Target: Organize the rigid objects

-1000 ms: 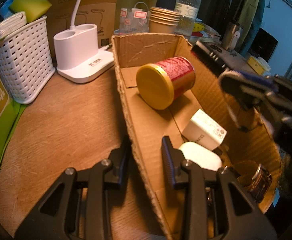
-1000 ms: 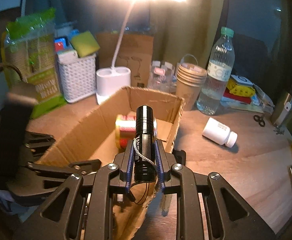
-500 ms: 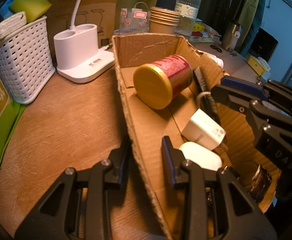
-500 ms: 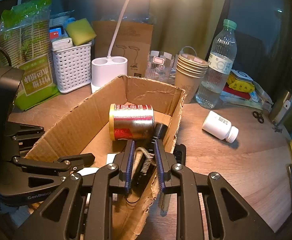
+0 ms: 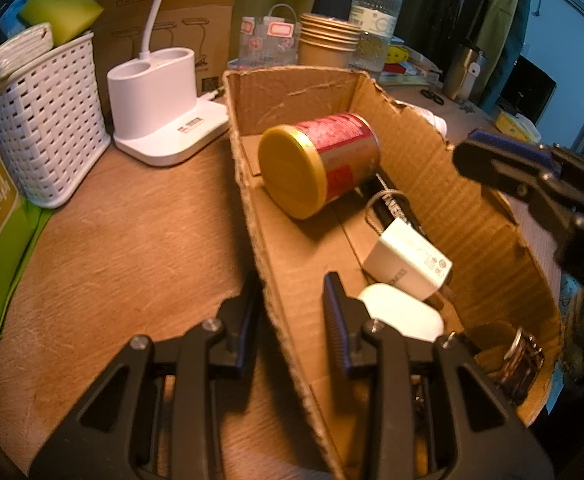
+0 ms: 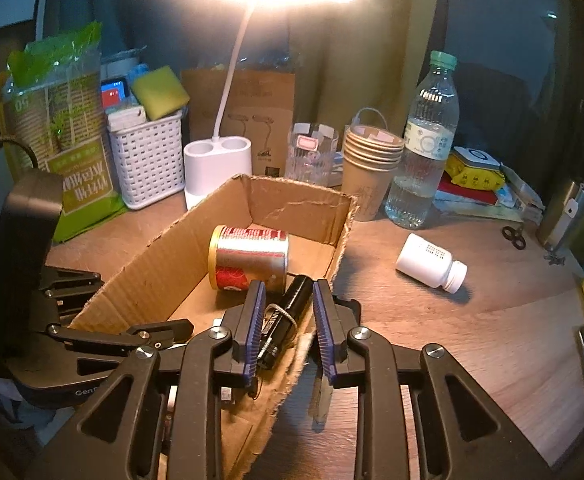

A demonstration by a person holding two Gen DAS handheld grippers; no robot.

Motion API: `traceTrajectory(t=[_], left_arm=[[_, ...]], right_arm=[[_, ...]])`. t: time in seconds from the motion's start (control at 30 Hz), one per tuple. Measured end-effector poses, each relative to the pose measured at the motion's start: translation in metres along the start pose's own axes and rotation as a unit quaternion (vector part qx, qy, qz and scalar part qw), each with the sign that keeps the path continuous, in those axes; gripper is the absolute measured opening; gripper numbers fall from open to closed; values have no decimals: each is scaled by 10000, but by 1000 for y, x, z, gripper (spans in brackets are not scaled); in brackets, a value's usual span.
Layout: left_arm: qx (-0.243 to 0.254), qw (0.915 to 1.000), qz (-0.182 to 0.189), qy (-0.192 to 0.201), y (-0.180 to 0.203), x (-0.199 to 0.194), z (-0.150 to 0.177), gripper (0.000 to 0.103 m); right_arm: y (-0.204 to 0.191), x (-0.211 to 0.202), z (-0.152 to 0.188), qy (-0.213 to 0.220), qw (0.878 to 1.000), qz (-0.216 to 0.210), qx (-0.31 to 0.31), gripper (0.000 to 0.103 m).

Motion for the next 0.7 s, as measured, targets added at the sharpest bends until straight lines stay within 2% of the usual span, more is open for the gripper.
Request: traceTrajectory(t=[0.6, 0.7], left_arm=[[0, 10000, 0, 0, 0, 0, 0, 34], [1, 10000, 0, 0, 0, 0, 0, 34]], right_arm=[[37, 0, 5, 43, 9990, 136, 430, 34], [45, 2, 7, 20, 9985, 165, 518, 42]])
Point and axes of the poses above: each gripper's, at about its wrist camera, not at the fingertips, and x roughly the way its jaws point, y to its right, z to its underside, the point moved 2 cm from there along x, roughly the way its jaws point, and after that the axes turned 1 degree about -x, right-handed, at the moved point
